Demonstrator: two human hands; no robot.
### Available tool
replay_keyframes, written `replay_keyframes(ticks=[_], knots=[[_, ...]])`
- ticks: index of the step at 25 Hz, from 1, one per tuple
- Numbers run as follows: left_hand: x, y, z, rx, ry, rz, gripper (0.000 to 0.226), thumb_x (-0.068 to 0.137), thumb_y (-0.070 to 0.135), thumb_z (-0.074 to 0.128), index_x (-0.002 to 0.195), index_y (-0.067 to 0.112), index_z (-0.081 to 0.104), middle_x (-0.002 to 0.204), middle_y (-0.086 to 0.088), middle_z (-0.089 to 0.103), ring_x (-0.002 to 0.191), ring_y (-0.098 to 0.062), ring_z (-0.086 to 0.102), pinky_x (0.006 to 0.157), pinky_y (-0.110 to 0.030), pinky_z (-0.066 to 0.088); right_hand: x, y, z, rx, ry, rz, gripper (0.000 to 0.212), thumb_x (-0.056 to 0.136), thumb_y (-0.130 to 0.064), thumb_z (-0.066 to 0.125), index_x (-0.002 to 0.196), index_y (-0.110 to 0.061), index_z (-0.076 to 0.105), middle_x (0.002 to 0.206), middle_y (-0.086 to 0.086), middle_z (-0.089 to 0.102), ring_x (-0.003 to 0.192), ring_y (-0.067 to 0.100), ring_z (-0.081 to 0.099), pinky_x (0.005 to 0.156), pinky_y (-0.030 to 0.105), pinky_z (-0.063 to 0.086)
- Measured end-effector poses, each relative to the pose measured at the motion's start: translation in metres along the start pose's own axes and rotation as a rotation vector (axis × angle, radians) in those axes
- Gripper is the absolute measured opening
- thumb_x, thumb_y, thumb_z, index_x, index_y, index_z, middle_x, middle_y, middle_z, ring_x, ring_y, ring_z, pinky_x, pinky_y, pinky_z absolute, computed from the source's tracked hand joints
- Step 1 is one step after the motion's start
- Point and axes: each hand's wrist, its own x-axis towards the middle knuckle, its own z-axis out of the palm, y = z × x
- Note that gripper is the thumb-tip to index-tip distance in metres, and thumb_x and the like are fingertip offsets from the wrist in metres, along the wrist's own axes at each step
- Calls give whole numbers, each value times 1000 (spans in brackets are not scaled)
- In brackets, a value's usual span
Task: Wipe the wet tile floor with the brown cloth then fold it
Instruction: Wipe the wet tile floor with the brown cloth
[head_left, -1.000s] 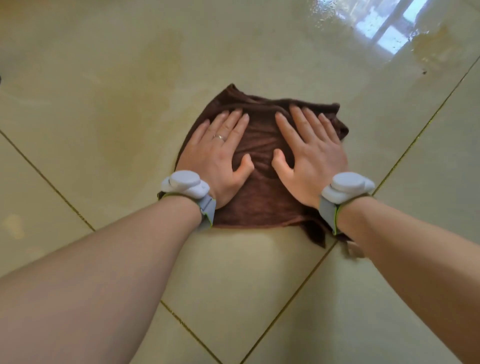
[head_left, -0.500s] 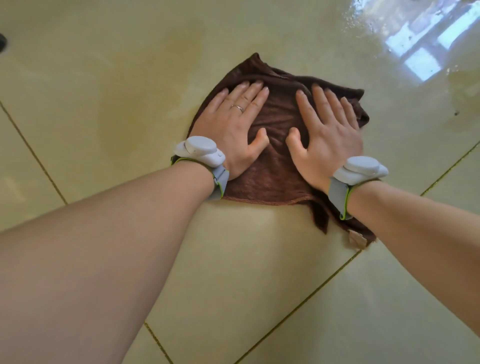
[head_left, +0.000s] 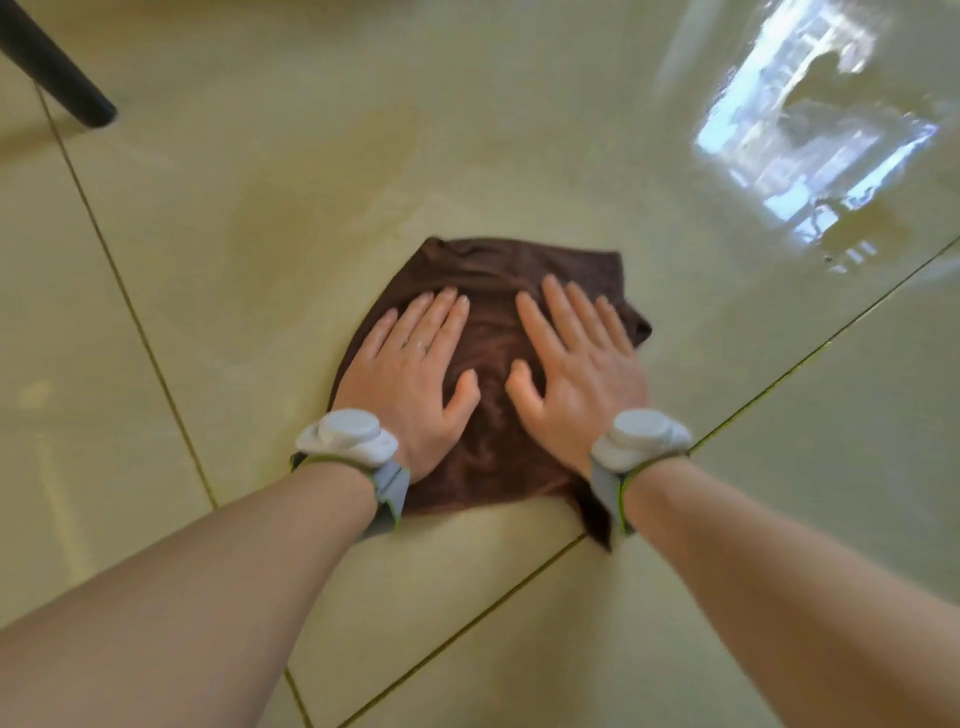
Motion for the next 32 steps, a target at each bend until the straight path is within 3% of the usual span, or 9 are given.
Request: replay_keyframes(ticks=[8,15,22,32], knots=[[4,-7,1,-17,-23,44,74,94,53,25,162,23,19,168,6,15,156,-10,12,127,-34,5,-12,-5,2,-7,-3,18,69,96,-50,37,161,-27,35,170,3,27,159,19,18,130,37,7],[47,-19,2,-22,-30,32,77,92,56,19,163,25,15,169,8,11,156,-9,8,126,-31,0,34,-1,10,-2,31,67,69,93,-50,38,158,-27,41,167,4,34,156,21,26,130,37,9],[49,-19,2,-18,-14,18,74,95,53,20,162,22,18,169,5,16,156,-12,12,127,-34,5,40,-1,8,-4,6,66,69,94,-49,36,159,-25,38,168,5,31,157,22,23,130,36,5],[-61,-5,-4,-33,-8,-86,69,99,48,26,161,19,24,167,3,24,154,-13,20,126,-39,14,-36,-34,-7,6,-134,-62,69,99,-48,37,163,-24,28,172,5,20,160,22,12,131,39,3]])
